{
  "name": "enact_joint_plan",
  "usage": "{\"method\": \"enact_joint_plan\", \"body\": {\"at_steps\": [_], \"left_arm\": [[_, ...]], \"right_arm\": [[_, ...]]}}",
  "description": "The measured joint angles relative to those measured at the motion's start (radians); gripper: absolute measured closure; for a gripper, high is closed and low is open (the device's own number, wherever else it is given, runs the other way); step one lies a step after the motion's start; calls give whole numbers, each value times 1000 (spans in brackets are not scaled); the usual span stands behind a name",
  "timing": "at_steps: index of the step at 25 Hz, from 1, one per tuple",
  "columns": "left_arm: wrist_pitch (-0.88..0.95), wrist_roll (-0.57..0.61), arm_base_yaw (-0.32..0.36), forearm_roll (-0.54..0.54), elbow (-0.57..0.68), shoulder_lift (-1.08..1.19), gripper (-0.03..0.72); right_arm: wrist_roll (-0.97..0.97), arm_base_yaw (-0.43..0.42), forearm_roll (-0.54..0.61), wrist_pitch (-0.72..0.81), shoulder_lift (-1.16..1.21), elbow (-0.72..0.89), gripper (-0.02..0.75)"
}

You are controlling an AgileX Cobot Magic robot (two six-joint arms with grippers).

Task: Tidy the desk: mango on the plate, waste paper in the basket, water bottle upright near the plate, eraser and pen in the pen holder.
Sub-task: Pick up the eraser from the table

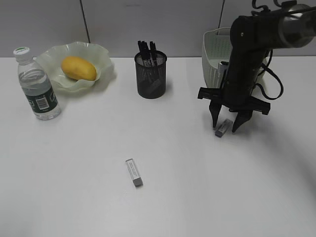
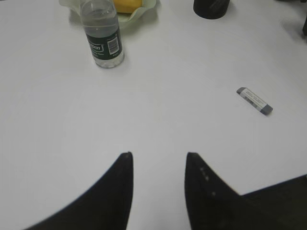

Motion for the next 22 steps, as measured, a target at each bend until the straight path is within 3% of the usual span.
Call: {"method": "enact_joint_plan", "body": {"at_steps": [5, 17, 22], "left_arm": [[0, 0, 0, 0, 0, 0, 407], [0, 0, 0, 0, 0, 0, 408], [0, 0, 0, 0, 0, 0, 408]], "right_arm": [[0, 0, 0, -7, 19, 0, 354], [0, 0, -10, -23, 19, 0, 564], [-47, 1, -15, -24, 19, -2, 565]]}}
